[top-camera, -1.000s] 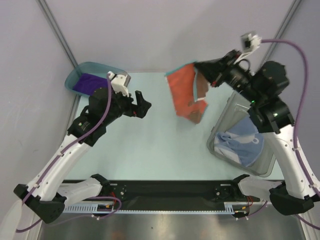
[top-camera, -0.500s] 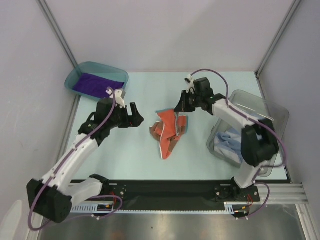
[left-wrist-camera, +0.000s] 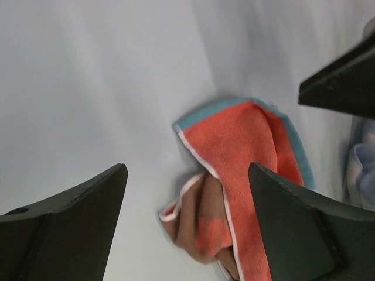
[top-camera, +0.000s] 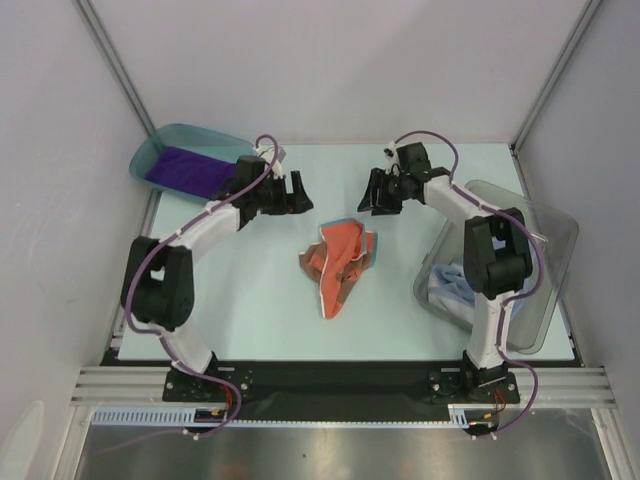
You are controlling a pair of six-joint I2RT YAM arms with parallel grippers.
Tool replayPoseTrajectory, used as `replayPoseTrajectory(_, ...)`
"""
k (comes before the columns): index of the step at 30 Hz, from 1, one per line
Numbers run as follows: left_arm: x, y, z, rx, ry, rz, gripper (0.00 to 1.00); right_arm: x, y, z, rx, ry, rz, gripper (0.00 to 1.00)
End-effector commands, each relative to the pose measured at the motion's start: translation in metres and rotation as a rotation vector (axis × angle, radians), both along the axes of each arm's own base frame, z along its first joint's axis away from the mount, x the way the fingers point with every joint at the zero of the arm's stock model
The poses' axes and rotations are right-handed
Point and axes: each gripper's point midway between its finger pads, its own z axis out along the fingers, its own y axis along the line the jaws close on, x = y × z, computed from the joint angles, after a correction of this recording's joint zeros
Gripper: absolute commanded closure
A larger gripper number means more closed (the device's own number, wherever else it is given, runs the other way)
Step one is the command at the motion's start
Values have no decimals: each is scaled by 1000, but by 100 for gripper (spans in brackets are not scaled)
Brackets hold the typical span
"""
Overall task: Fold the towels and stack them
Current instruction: Move the towel to the center of the board, then flatten out the crumpled towel
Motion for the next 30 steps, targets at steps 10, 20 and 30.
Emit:
replayPoseTrajectory(10,28,-25,-45,-90,62,-91,16,-91,-7,19,-121,23,-52,48)
replayPoseTrajectory(20,25,-36,-54,-114,72,-113,15,-92,-10,-13,-150,30,-78,64)
replayPoseTrajectory(30,10,-53,-69,-95,110,-134,15,-87,-58,-41,-235,62,-156,100)
